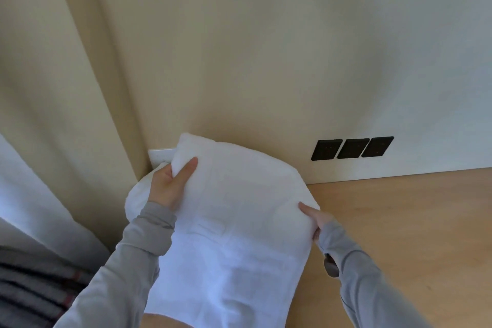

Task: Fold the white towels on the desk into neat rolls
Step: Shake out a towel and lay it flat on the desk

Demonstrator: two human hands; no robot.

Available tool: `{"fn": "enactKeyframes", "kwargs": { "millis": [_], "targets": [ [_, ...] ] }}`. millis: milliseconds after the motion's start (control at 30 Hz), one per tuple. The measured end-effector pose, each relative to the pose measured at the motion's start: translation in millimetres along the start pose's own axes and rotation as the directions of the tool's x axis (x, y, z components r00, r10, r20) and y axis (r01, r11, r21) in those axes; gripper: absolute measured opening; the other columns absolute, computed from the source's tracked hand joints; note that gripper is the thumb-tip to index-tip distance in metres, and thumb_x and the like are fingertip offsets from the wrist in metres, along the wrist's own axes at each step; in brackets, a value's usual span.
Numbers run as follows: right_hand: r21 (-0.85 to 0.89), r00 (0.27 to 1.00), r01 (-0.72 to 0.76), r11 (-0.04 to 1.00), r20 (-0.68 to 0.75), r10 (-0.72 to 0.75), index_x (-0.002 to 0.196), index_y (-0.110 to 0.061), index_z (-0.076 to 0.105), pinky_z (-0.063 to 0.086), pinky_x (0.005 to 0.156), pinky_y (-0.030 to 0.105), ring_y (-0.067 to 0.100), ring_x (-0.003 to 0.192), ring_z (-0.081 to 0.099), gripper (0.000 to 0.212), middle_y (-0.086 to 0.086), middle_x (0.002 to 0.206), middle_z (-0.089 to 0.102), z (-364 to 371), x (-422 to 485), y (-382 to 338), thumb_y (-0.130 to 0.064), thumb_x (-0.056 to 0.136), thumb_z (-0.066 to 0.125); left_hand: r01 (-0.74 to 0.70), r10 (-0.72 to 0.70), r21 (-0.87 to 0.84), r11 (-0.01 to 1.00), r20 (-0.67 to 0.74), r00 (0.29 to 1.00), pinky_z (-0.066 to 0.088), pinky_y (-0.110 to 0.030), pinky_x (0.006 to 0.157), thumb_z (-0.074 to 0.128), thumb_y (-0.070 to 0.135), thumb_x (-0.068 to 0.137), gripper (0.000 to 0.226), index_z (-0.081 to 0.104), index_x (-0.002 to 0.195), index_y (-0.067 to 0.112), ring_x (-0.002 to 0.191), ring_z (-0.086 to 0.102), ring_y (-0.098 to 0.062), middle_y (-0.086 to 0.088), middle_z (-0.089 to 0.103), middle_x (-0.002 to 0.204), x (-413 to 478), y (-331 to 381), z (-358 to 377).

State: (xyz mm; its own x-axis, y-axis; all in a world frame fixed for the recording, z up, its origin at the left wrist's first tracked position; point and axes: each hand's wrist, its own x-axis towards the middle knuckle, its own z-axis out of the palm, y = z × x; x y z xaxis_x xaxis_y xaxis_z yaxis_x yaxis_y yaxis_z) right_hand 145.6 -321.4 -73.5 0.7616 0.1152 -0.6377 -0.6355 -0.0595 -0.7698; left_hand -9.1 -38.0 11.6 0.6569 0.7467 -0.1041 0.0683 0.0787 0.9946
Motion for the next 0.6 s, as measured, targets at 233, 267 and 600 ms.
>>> {"fn": "enactKeyframes", "kwargs": {
  "millis": [233, 267, 600],
  "targets": [
    [0.137, 0.902, 0.431, 0.892, -0.023, -0.432, 0.109, -0.014, 0.060, 0.052, 0.083, 0.040, 0.027, 0.095, 0.063, 0.038, 0.007, 0.104, 0.066, -15, -76, -61, -0.022, 0.075, 0.075, -0.138, 0.126, -0.170, 0.976, -0.080, 0.989, 0.051, -0.022, 0.066, 0.072, 0.040, 0.078, 0.015, 0.070, 0.070, 0.028, 0.073, 0.064, -0.007, 0.015, 0.070, 0.071, -9, 41, 0],
    [0.156, 0.875, 0.481, 0.863, -0.034, -0.482, 0.106, -0.016, 0.063, 0.052, 0.082, 0.039, 0.026, 0.095, 0.064, 0.033, 0.006, 0.104, 0.068, -19, -87, -70, -0.021, 0.076, 0.075, -0.169, 0.155, -0.196, 0.966, -0.085, 0.984, 0.051, -0.018, 0.061, 0.072, 0.039, 0.078, 0.015, 0.070, 0.068, 0.029, 0.069, 0.065, -0.002, 0.018, 0.070, 0.068, -12, 51, 3],
    [0.157, 0.620, 0.784, 0.601, -0.146, -0.771, 0.084, -0.020, 0.066, 0.052, 0.072, 0.033, 0.022, 0.083, 0.064, 0.007, 0.000, 0.087, 0.069, -96, -162, -136, -0.016, 0.080, 0.070, -0.367, 0.374, -0.306, 0.879, -0.037, 0.927, 0.046, -0.022, 0.060, 0.069, 0.038, 0.081, 0.023, 0.058, 0.065, 0.025, 0.061, 0.055, -0.001, 0.016, 0.062, 0.057, -65, 117, 69]
  ]
}}
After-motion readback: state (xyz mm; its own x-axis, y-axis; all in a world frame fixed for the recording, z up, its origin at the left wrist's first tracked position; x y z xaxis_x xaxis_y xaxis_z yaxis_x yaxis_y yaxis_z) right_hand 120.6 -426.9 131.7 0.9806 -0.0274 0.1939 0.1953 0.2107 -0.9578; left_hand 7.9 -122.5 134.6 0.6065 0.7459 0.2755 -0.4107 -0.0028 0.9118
